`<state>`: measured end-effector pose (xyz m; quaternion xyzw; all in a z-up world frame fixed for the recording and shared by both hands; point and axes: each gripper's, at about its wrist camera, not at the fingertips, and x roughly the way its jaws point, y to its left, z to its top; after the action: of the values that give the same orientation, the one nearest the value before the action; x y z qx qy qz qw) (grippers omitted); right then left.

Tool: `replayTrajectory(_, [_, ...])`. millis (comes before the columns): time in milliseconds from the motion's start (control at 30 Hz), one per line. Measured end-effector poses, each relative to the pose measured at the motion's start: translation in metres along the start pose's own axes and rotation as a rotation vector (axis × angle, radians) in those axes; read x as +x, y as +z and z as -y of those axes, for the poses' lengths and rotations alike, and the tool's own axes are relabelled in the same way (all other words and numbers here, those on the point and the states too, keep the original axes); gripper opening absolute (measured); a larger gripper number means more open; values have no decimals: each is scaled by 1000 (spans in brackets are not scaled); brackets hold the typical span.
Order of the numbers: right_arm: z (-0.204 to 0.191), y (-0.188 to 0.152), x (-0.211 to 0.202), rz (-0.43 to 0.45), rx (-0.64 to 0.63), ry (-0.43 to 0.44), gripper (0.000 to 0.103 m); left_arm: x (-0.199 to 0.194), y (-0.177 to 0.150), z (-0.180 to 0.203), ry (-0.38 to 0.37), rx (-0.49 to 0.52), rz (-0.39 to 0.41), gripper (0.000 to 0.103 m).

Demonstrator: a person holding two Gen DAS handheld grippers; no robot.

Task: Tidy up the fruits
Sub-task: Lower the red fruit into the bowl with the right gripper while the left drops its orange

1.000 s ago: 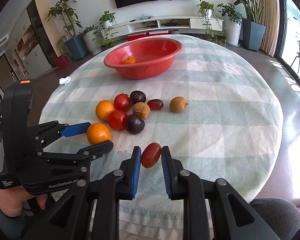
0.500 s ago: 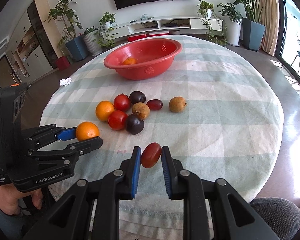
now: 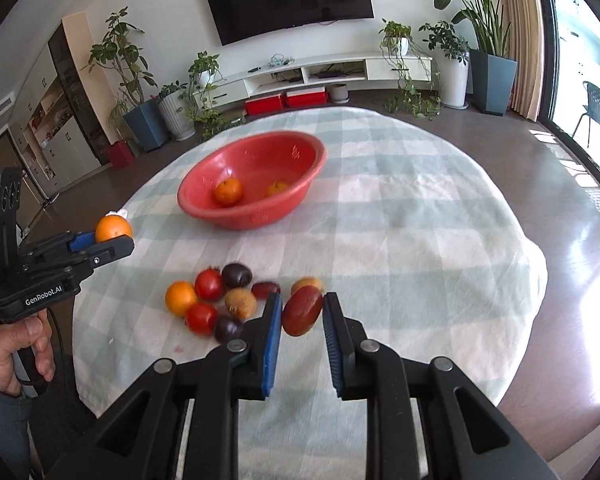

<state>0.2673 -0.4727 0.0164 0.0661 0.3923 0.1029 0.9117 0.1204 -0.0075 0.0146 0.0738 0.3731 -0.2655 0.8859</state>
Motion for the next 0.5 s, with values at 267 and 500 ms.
replayTrajectory(267, [-11,102,43,12,-41,120,23,66,66,5,-1,99,-75,38])
replayTrajectory(500, [-33,135,123,-122,-70,162,23,124,76,4,-20,129,-163,38])
